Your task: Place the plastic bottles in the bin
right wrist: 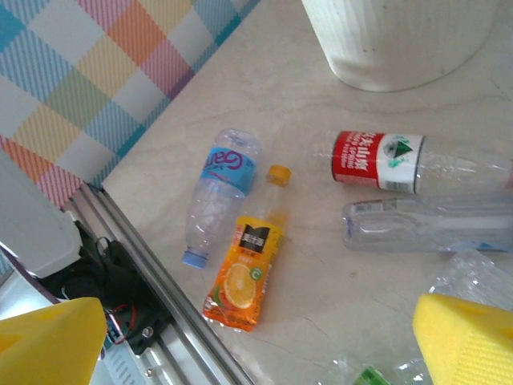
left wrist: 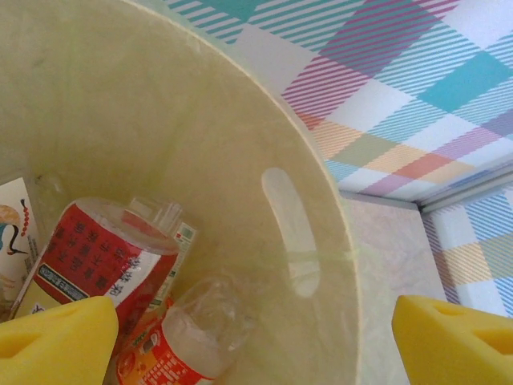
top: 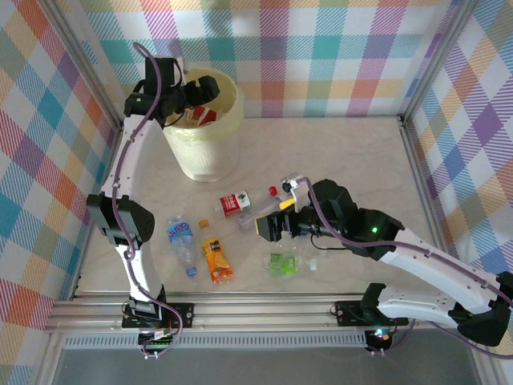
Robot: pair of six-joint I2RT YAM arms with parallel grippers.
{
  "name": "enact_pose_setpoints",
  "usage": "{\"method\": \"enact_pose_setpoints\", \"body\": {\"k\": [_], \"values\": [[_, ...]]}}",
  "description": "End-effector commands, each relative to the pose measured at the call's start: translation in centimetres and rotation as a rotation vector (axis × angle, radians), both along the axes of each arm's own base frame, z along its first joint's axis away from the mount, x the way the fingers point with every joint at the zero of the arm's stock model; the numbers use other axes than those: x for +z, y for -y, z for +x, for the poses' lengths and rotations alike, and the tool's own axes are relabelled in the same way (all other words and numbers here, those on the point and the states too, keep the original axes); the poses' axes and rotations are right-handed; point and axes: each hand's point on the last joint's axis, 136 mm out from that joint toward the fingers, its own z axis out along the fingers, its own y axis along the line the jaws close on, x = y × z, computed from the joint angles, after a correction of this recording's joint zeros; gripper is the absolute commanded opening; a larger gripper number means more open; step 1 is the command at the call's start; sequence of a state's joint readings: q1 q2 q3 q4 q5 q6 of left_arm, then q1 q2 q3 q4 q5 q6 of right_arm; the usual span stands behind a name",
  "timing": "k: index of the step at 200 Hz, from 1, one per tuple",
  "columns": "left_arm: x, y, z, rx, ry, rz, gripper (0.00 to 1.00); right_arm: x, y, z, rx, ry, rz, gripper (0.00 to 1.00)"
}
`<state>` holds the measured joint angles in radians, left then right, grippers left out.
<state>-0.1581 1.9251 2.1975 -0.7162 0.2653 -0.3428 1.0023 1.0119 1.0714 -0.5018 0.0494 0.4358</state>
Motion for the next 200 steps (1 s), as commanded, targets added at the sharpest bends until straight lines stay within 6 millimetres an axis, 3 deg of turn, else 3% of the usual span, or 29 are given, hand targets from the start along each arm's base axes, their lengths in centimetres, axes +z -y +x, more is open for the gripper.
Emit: {"method": "enact_pose_setpoints", "body": {"k": [1, 23, 45, 76, 101, 139, 169, 200], "values": [[6.0, -0.2, -3.6, -0.058, 0.109, -0.024, 0.89, -1.5, 1.1, 0.1, -0.041, -0.029, -0.058, 0.99], [7.9, 0.9, -6.2, -0.139, 0.137, -0.060, 0.92, -3.0, 1.9, -0.1, -0.059, -0.054, -0.102, 0.99], [8.6, 1.9, -9.1, -0.213, 0.141, -0.108, 0.99, -4.6, 2.6, -0.5, -0.063, -0.090, -0.155, 1.00], [7.4, 3.4, -13.7, -0.315, 0.118, -0.186, 1.00, -7.5, 3.6, -1.4, -0.070, -0.177, -0.240, 1.00], [5.2, 5.1, -18.0, -0.403, 0.080, -0.247, 1.00, -9.8, 3.9, -2.5, -0.053, -0.248, -0.283, 1.00], [-0.1, 7.2, -24.5, -0.542, 0.002, -0.240, 1.00, -13.7, 4.9, -3.2, -0.055, -0.317, -0.384, 0.94], [-3.9, 7.0, -29.0, -0.593, -0.026, -0.217, 1.00, -16.3, 5.2, -3.5, -0.054, -0.366, -0.456, 0.88], [-6.1, 6.5, -31.6, -0.622, -0.037, -0.217, 1.00, -18.1, 5.3, -3.2, -0.050, -0.355, -0.490, 0.89]]}}
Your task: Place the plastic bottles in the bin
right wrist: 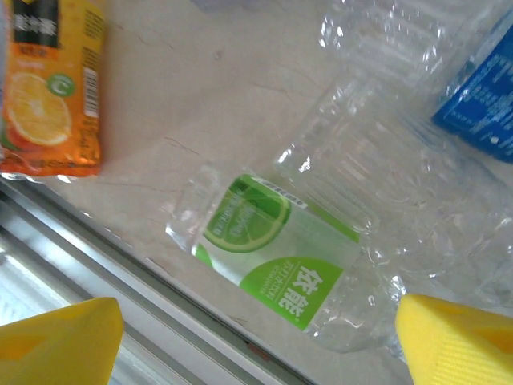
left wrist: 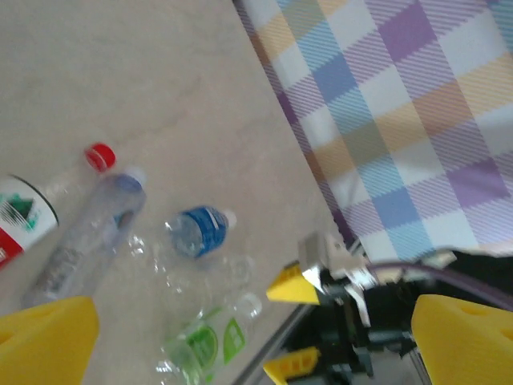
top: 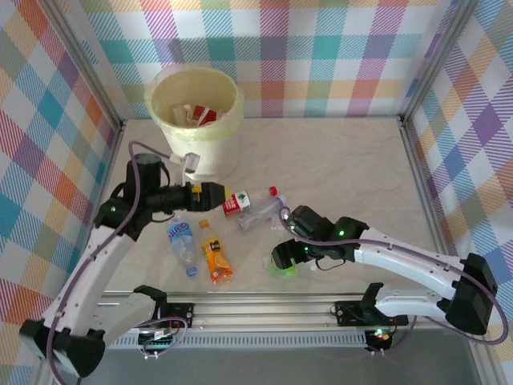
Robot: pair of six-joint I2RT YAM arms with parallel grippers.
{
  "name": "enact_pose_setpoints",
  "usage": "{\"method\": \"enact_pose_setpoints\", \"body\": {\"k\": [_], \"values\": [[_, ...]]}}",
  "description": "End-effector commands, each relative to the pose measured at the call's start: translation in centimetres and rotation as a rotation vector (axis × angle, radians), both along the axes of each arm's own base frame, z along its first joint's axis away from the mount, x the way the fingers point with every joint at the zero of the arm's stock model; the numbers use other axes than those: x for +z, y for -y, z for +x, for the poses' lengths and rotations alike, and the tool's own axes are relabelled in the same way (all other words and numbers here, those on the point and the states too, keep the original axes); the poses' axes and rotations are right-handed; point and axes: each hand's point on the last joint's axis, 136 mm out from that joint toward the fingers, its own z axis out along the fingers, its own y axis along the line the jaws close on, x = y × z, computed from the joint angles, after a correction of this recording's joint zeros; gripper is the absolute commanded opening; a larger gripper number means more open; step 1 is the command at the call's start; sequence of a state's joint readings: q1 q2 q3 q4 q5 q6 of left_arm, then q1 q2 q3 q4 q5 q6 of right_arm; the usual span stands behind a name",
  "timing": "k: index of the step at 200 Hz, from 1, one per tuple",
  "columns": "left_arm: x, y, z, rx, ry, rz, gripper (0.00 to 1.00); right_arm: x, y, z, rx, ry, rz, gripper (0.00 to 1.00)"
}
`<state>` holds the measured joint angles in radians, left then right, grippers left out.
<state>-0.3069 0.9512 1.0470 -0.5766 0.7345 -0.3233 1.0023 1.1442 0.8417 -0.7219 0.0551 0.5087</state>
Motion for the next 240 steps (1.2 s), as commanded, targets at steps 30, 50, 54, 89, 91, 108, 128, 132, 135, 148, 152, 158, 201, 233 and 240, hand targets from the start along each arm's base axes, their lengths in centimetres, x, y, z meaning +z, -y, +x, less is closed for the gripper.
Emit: {"method": "enact_pose_setpoints", "body": {"k": [30, 50, 54, 89, 91, 108, 128, 132, 135, 148, 152, 158, 201, 233, 240], "values": [[-0.3, 0.0, -2.4, -0.063, 0.062, -0.009, 1.00, -2.1, 0.1, 0.1, 0.027, -0.014, -0.067, 0.88], [-0.4, 0.0, -2.5, -0.065, 0.069, -0.010, 1.00, -2.6, 0.1, 0.2, 0.029, -0.019, -0.083, 0.88], [-0.5, 0.0, -2.5, -0.066, 0.067, -0.010, 1.00, -2.7, 0.0, 0.2, 0.029, -0.020, -0.085, 0.87], [-0.9, 0.1, -2.7, -0.074, 0.062, -0.010, 1.00, -3.6, 0.5, 0.3, 0.022, -0.026, -0.119, 0.86], [-1.0, 0.1, -2.7, -0.074, 0.060, -0.010, 1.00, -3.6, 0.5, 0.3, 0.021, -0.025, -0.123, 0.86], [-1.1, 0.1, -2.8, -0.078, 0.062, -0.011, 1.00, -4.0, 0.7, 0.3, 0.019, -0.026, -0.141, 0.87], [-1.2, 0.2, -3.0, -0.085, 0.065, -0.014, 1.00, -4.6, 0.7, 0.4, 0.024, -0.033, -0.159, 0.87], [-1.2, 0.2, -3.0, -0.086, 0.065, -0.014, 1.00, -4.7, 0.8, 0.3, 0.026, -0.035, -0.164, 0.87], [-1.2, 0.2, -3.0, -0.087, 0.064, -0.014, 1.00, -4.7, 0.7, 0.3, 0.026, -0.036, -0.165, 0.87], [-1.4, 0.3, -3.0, -0.089, 0.062, -0.013, 1.00, -5.0, 0.7, 0.3, 0.032, -0.040, -0.179, 0.87], [-1.5, 0.3, -3.0, -0.090, 0.062, -0.013, 1.00, -5.1, 0.7, 0.2, 0.037, -0.041, -0.186, 0.87], [-1.5, 0.3, -3.0, -0.090, 0.061, -0.013, 1.00, -5.1, 0.7, 0.1, 0.042, -0.042, -0.193, 0.87], [-1.8, 0.5, -3.1, -0.098, 0.057, -0.013, 1.00, -6.1, 1.1, -0.8, 0.081, -0.035, -0.301, 0.88], [-1.8, 0.6, -3.1, -0.099, 0.056, -0.014, 1.00, -6.5, 0.8, -1.4, 0.106, -0.034, -0.320, 0.89], [-1.8, 0.6, -3.1, -0.099, 0.055, -0.013, 1.00, -6.5, 0.7, -1.6, 0.113, -0.037, -0.316, 0.89]]}}
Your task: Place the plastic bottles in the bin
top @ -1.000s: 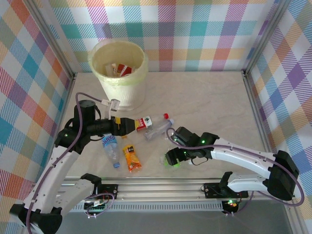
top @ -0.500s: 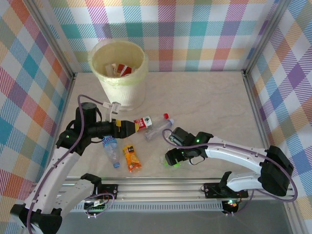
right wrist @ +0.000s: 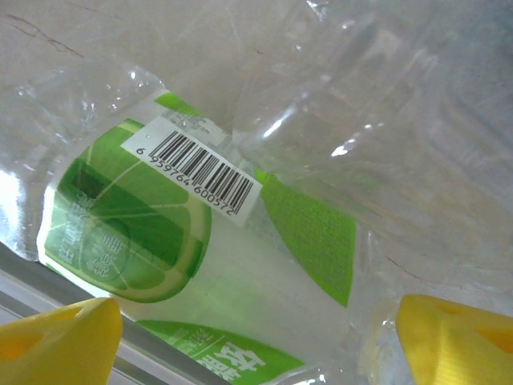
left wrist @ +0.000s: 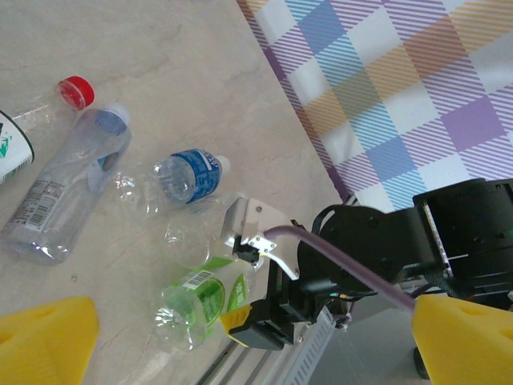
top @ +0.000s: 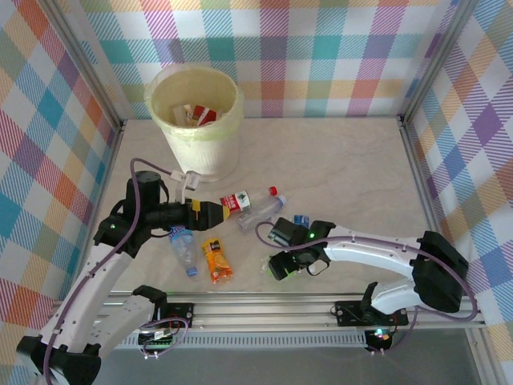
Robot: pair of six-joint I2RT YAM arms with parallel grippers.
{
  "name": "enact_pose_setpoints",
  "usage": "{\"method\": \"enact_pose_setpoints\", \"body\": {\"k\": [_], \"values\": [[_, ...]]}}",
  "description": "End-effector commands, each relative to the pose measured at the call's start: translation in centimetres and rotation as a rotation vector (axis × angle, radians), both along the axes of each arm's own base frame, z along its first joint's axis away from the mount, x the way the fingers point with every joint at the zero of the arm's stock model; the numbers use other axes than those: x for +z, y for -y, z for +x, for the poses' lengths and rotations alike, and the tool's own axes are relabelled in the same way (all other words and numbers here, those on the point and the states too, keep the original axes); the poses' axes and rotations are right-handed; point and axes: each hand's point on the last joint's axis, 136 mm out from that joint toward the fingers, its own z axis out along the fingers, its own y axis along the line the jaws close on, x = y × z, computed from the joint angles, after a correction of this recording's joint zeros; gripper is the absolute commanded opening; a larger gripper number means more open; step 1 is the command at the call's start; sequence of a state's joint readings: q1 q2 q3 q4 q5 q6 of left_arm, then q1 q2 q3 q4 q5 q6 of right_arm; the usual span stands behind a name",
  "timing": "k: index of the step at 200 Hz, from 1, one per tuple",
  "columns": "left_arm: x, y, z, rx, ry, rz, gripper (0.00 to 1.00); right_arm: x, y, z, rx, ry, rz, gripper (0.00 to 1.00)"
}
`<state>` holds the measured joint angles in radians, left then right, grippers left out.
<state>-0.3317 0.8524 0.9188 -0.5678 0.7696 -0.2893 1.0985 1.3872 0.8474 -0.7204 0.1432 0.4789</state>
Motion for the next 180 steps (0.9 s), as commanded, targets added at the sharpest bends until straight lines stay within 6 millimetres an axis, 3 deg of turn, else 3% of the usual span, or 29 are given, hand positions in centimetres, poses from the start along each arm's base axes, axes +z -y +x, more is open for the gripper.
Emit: {"method": "enact_pose_setpoints", "body": {"k": [1, 91, 180], "values": [[0.6, 0.4, -0.2, -0.032, 0.051, -0.015, 1.00, -0.6, 0.8, -0.5, 0.022, 0.000, -0.064, 0.89], [0.5, 0.6, -0.1, -0.030, 0.048, -0.013, 1.00, 0.3, -0.2, -1.2, 0.069, 0.002, 0.015, 0.97], [0.5, 0.7, -0.3, -0.033, 0.047, -0.009, 1.00, -0.3, -0.8, -1.3, 0.137, 0.008, -0.043, 0.94]]}}
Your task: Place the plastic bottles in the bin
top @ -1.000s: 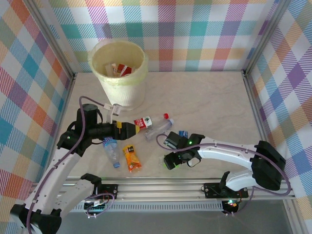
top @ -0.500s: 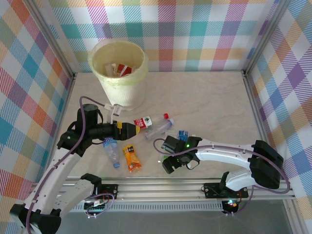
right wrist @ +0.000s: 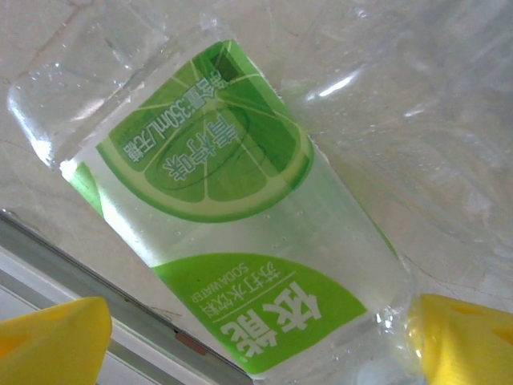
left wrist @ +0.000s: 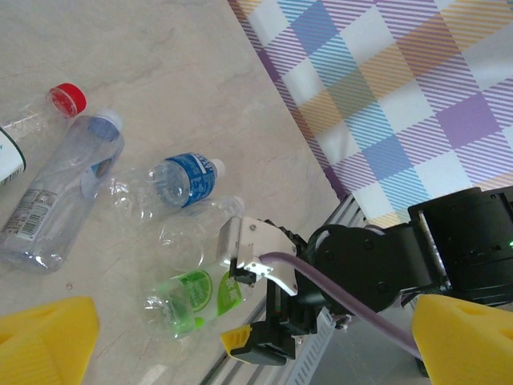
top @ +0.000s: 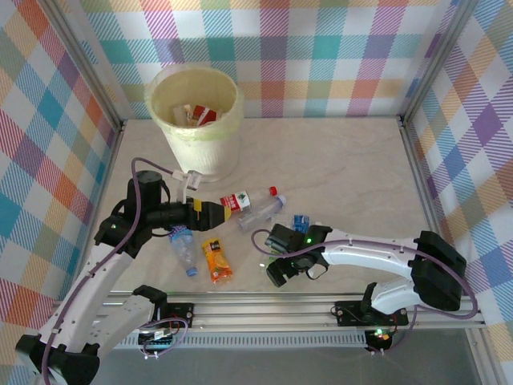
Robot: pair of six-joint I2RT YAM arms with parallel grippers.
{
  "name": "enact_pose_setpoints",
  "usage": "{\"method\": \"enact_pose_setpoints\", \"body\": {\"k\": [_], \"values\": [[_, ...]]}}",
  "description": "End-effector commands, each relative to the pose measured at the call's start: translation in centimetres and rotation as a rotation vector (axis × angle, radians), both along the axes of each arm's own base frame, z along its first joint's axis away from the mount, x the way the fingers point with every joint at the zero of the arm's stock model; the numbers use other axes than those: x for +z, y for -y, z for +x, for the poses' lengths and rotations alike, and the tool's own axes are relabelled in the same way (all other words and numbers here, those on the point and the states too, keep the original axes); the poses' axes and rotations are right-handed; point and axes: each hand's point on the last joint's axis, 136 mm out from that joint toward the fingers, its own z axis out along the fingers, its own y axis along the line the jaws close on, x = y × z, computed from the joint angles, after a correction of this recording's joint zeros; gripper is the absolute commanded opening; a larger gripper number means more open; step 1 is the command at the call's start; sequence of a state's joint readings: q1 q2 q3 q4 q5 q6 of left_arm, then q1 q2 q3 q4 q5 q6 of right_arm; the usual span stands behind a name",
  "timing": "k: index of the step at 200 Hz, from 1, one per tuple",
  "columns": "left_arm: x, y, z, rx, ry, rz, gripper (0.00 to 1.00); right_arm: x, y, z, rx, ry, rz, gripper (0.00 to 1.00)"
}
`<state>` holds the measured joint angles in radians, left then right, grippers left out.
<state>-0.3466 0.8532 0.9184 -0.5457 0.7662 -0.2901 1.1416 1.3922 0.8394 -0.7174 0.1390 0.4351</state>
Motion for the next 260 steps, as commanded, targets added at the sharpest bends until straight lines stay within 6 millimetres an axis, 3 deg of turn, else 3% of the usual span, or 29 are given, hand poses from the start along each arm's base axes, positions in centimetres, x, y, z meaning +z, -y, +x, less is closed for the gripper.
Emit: {"method": "enact_pose_setpoints", "body": {"k": [1, 63, 139, 185, 219, 260], "values": [[0.2, 0.3, -0.3, -0.022, 0.028, -0.004, 1.00, 0.0, -0.5, -0.1, 0.052, 0.010, -0.032, 0.94], [0.0, 0.3, -0.3, -0.019, 0.024, 0.003, 1.00, -1.1, -1.5, 0.7, 0.122, 0.040, -0.128, 0.87], [0.0, 0.6, -0.2, -0.023, 0.014, 0.003, 1.00, -1.7, -5.3, 4.0, 0.072, 0.125, -0.123, 0.61], [-0.2, 0.5, -0.3, -0.022, 0.016, 0.009, 1.00, -1.9, -6.9, 2.9, 0.088, 0.065, -0.020, 0.72], [-0.1, 0.6, -0.2, -0.024, 0.018, 0.004, 1.00, -1.1, -6.6, 1.3, 0.159, 0.031, 0.057, 0.76], [0.4, 0.7, -0.1, -0.029, 0.029, -0.002, 1.00, -0.7, -6.5, 1.2, 0.263, 0.025, 0.054, 0.78]]}}
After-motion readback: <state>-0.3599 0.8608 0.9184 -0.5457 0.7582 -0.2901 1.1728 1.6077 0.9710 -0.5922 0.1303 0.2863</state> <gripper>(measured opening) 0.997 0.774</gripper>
